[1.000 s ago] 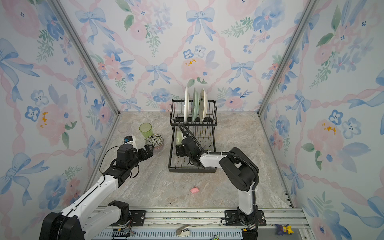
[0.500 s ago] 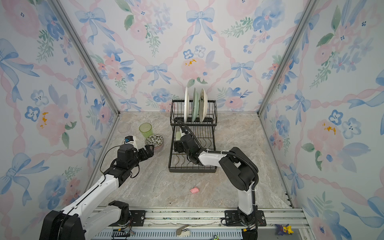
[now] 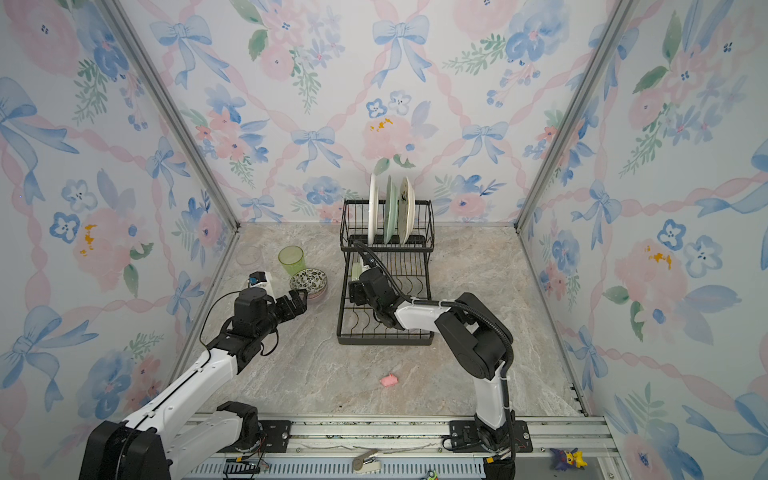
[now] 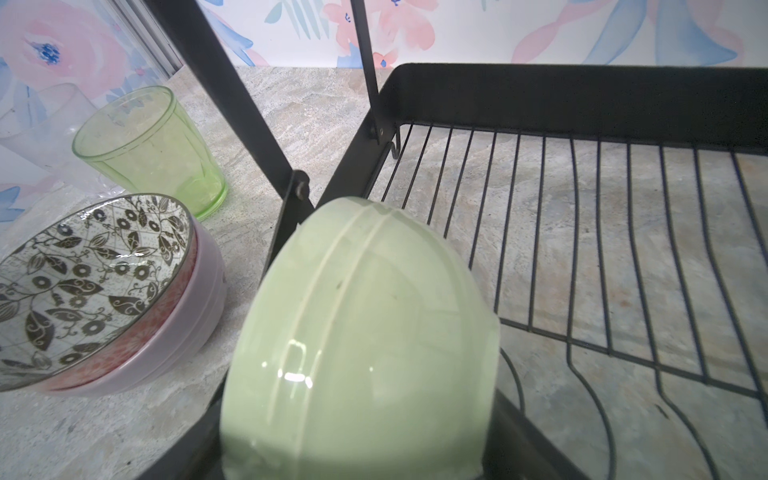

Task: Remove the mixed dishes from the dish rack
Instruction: 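Lift the pale green bowl up out of the rack with the right gripper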

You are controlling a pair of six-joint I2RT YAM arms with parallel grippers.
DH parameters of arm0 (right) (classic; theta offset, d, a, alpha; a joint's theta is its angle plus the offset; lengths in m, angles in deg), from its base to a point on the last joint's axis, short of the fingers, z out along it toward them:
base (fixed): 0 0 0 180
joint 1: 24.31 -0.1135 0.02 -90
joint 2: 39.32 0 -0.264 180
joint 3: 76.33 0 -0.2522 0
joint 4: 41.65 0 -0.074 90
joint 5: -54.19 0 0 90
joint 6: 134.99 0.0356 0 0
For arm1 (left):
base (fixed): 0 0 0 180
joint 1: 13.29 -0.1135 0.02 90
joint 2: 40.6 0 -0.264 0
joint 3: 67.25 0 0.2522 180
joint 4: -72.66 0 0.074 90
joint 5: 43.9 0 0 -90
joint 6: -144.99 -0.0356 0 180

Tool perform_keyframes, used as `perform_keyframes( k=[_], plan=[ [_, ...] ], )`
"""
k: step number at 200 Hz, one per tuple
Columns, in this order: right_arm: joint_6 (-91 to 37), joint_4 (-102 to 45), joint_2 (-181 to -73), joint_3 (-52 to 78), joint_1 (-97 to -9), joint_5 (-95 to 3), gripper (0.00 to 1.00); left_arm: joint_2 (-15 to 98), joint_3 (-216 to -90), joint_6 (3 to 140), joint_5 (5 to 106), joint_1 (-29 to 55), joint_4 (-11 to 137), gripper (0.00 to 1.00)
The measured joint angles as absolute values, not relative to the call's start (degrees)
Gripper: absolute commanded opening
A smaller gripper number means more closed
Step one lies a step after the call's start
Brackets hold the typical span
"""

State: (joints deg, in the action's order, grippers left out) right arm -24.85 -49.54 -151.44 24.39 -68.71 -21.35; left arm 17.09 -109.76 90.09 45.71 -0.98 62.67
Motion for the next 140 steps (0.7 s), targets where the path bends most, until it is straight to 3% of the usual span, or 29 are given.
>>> perform_keyframes(
  k=[55, 140],
  plan=[
    [-24.9, -50.2, -151.3, 24.4, -68.9, -19.5, 0.62, 17.1, -109.8, 90.2, 45.7, -1.0, 62.7, 0.98],
    [-27.7, -51.3, -150.4, 25.9, -70.3, -16.7, 0.58, 17.1, -109.7, 90.2, 45.8, -1.0, 62.7, 0.98]
  ],
)
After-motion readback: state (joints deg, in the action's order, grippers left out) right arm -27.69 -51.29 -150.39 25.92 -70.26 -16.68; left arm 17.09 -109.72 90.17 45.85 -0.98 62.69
